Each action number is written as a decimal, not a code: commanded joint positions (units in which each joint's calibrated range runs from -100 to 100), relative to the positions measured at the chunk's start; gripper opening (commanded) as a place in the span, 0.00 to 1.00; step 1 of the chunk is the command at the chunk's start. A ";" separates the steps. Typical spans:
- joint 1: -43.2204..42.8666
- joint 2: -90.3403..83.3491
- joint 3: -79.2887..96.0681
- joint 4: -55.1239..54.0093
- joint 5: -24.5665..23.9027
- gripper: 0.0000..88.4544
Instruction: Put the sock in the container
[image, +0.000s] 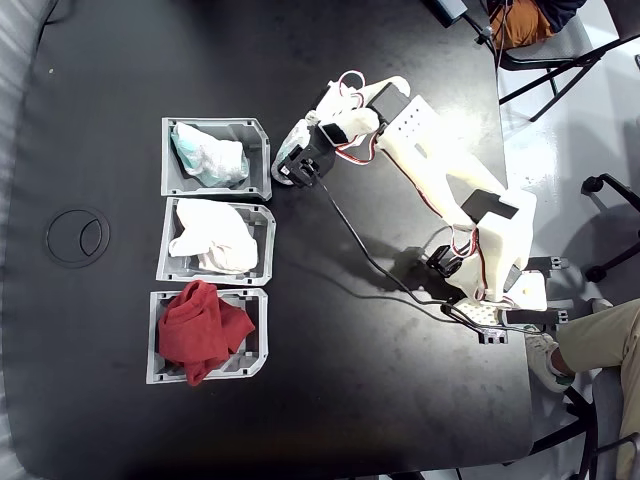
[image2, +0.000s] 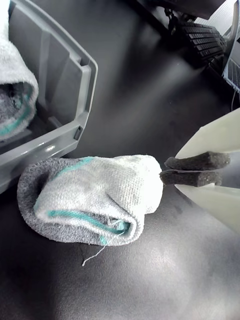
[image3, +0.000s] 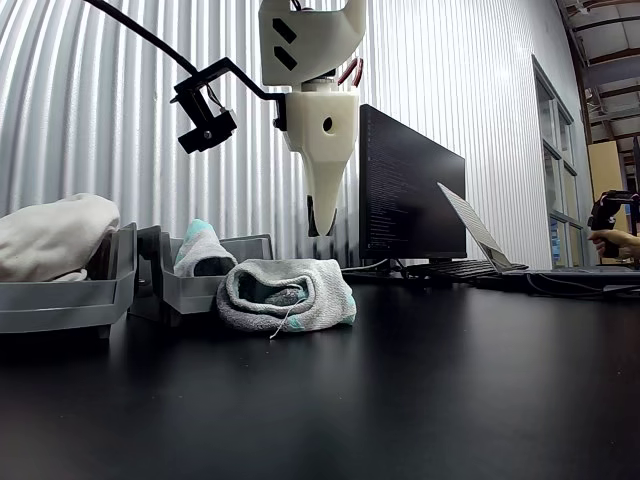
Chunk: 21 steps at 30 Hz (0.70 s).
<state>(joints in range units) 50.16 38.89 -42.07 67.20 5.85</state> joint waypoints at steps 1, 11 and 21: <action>-0.38 -0.37 -2.92 0.18 -0.10 0.05; -1.48 0.05 -2.38 4.88 -0.28 0.29; -1.32 2.56 -2.65 6.16 0.01 0.40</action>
<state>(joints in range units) 49.42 40.90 -42.07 72.58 5.85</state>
